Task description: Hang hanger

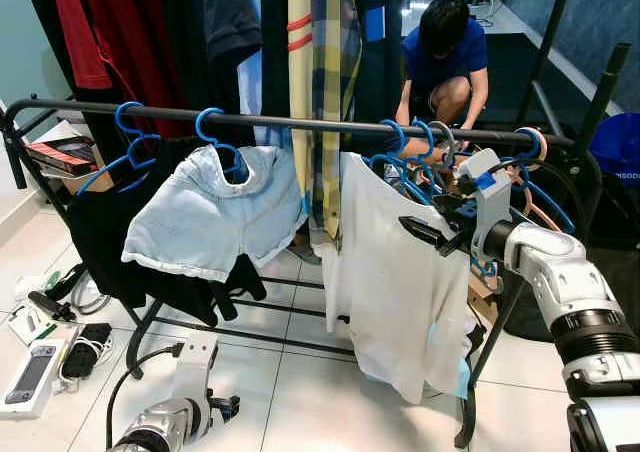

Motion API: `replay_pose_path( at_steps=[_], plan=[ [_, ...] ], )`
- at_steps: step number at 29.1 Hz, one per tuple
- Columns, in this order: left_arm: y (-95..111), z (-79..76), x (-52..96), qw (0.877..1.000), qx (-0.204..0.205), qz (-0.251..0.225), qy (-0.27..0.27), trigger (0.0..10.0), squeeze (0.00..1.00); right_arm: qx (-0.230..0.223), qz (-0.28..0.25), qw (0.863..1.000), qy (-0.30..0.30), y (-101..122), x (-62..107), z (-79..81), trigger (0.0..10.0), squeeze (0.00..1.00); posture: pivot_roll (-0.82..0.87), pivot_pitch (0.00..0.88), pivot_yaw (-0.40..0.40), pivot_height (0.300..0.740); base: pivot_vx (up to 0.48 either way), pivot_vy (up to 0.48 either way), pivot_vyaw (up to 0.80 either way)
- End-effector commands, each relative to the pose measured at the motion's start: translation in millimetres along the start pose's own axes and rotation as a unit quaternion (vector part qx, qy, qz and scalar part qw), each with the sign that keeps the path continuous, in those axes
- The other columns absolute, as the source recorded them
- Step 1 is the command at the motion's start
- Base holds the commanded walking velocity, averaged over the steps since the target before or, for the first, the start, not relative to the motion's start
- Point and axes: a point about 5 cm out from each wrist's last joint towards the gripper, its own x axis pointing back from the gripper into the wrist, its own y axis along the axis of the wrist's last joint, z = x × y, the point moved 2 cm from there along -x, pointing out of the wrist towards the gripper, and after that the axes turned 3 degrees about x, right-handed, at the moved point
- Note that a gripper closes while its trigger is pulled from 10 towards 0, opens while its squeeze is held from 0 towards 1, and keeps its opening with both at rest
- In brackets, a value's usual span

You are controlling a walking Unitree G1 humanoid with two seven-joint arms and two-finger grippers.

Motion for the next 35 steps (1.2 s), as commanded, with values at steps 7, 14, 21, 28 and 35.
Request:
replay_pose_path(
  at_steps=[7, 14, 21, 28, 35],
  plan=[
    [-7, 10.3, 3.0, 1.0, -0.006, 0.012, 0.01, 10.0, 0.0, 0.008, 0.031, 0.999, -0.01, -6, -6.1, -1.4, 6.4, 0.0, -0.06, 0.0, 0.085, 0.74, 0.0, 0.0, 0.0],
    [-8, 12.2, 3.6, 1.0, -0.007, 0.013, 0.011, 10.0, 0.0, 0.0, 0.046, 0.999, -0.02, -10, -7.4, -5.4, 0.0, 0.0, -0.06, 0.0, 0.09, 0.74, 0.0, 0.0, 0.0],
    [-8, 12.5, 3.7, 1.0, -0.008, 0.014, 0.012, 10.0, 0.0, -0.023, 0.015, 1.0, 0.0, -3, -10.5, 0.6, 0.0, 0.0, -0.06, 0.0, 0.09, 0.74, 0.0, 0.0, 0.0],
    [-8, 12.0, 3.6, 1.0, -0.008, 0.015, 0.011, 10.0, 0.0, -0.022, 0.015, 1.0, -0.001, -3, -12.4, 1.1, 0.0, 0.0, -0.06, 0.0, 0.089, 0.74, 0.0, 0.0, 0.0],
    [-8, 12.0, 3.5, 1.0, -0.008, 0.015, 0.012, 10.0, 0.0, 0.001, -0.007, 0.999, -0.036, 5, -12.8, -6.0, 0.0, 0.0, -0.06, 0.0, 0.089, 0.74, 0.0, 0.0, 0.0]
  ],
)
